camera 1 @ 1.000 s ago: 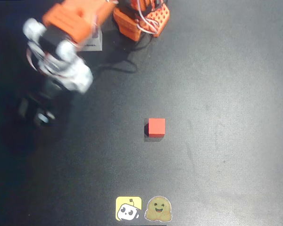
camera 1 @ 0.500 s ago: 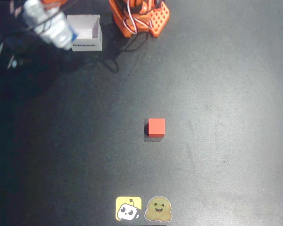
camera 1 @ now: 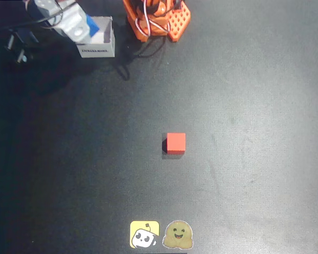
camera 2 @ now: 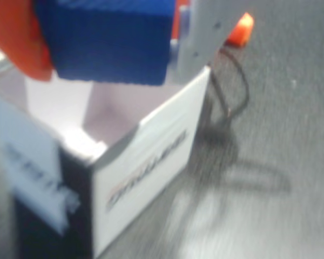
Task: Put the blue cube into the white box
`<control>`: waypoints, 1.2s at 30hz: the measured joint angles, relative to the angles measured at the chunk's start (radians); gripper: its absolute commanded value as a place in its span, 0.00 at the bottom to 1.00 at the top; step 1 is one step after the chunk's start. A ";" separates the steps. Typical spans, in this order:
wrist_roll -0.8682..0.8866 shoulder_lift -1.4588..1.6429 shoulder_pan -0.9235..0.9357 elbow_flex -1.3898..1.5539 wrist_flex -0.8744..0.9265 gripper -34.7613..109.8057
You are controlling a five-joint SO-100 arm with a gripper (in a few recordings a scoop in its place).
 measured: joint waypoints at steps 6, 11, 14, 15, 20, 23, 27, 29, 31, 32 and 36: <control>0.002 -0.025 0.003 0.002 0.003 0.24; 0.009 -0.032 0.003 0.006 0.003 0.25; 0.012 -0.044 0.003 0.008 0.003 0.31; 0.012 -0.044 0.003 0.008 0.003 0.32; 0.011 -0.044 0.003 0.008 0.003 0.38; 0.009 -0.048 0.012 0.011 0.003 0.41; 0.006 -0.048 0.029 0.020 0.003 0.42; 0.009 -0.048 0.038 0.020 0.003 0.42; 0.003 -0.048 0.038 0.020 0.003 0.40; -0.003 -0.048 0.037 0.020 0.003 0.37; -0.072 -0.037 0.034 0.020 0.003 0.24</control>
